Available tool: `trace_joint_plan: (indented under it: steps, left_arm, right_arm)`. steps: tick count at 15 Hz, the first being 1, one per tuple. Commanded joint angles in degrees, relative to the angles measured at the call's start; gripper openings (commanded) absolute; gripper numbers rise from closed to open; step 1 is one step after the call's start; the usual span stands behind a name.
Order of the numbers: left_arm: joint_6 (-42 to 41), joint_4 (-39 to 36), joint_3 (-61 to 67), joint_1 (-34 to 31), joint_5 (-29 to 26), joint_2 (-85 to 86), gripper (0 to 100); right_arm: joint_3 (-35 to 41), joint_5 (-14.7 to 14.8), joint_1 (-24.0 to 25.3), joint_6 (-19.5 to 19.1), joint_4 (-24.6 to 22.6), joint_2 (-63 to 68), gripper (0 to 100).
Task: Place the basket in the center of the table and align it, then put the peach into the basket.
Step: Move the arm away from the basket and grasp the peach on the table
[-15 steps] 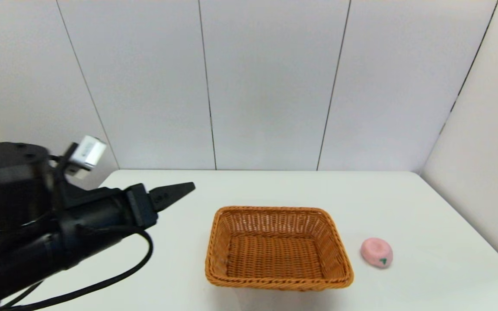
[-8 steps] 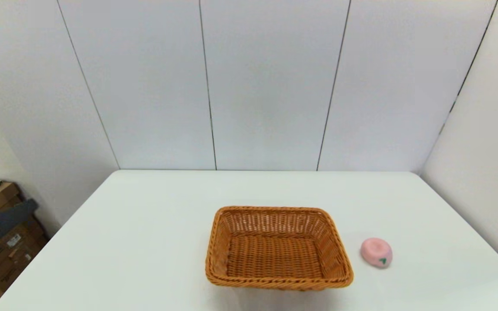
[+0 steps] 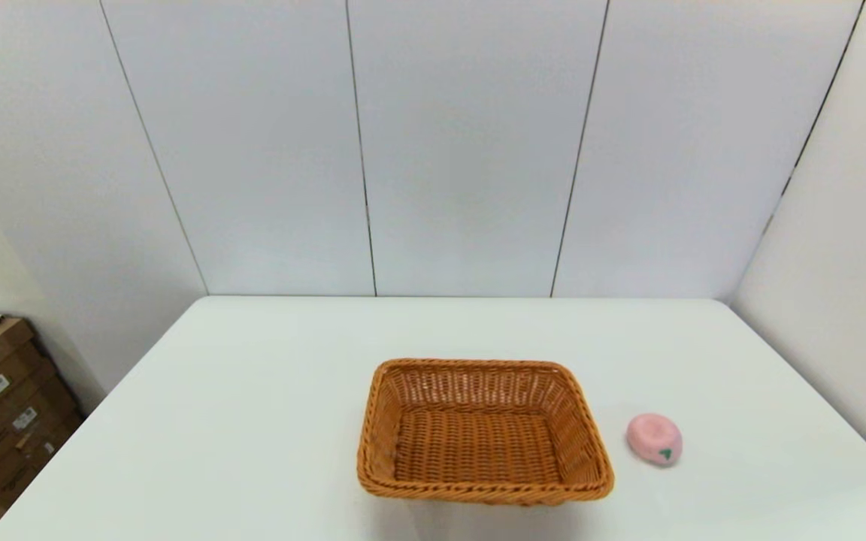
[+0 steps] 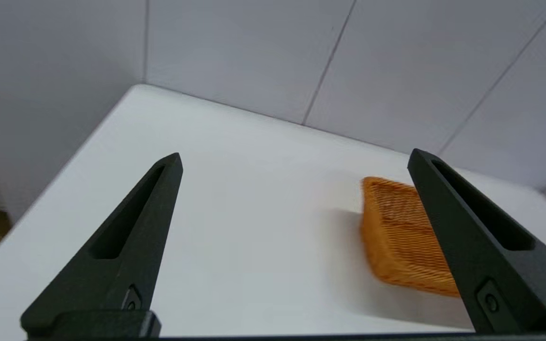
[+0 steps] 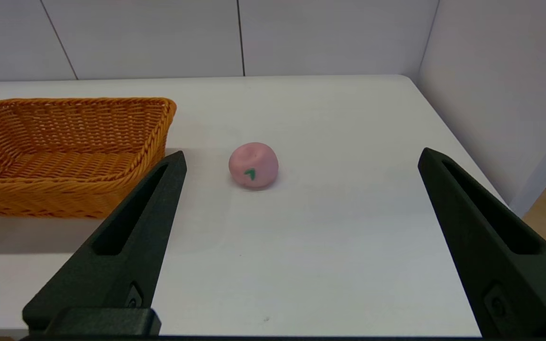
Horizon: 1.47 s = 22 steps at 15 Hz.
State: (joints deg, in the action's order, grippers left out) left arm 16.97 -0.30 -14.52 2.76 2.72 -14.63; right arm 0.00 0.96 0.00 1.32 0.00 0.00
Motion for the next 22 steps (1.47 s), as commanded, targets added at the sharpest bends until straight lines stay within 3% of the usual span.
trace_joint_plan:
  steps: [1, 5, 8, 12, 16, 22]
  left_arm:
    - [-5.6, 0.5, 10.8, -2.4, 0.7, 11.8, 100]
    - [-7.7, 0.2, 13.5, -2.3, -0.3, 14.7, 100]
    - [-16.6, 0.7, 14.5, -2.3, -0.6, 14.7, 100]
    - [-18.7, 0.5, 14.5, -2.3, -3.3, 14.7, 100]
    - [-13.8, 0.4, 14.5, -2.3, -1.4, 14.7, 100]
    - [-12.8, 0.4, 14.5, -2.3, -0.7, 14.7, 100]
  right_arm:
    - [0.0, 0.0, 0.0, 0.0, 0.0, -0.1, 100]
    - [0.0, 0.0, 0.0, 0.0, 0.0, -0.1, 100]
    - [0.0, 0.0, 0.0, 0.0, 0.0, -0.1, 100]
    - [0.0, 0.0, 0.0, 0.0, 0.0, -0.1, 100]
    - [0.0, -0.2, 0.0, -2.2, 0.3, -0.1, 100]
    - [0.0, -0.1, 0.0, -1.2, 0.0, -0.1, 100]
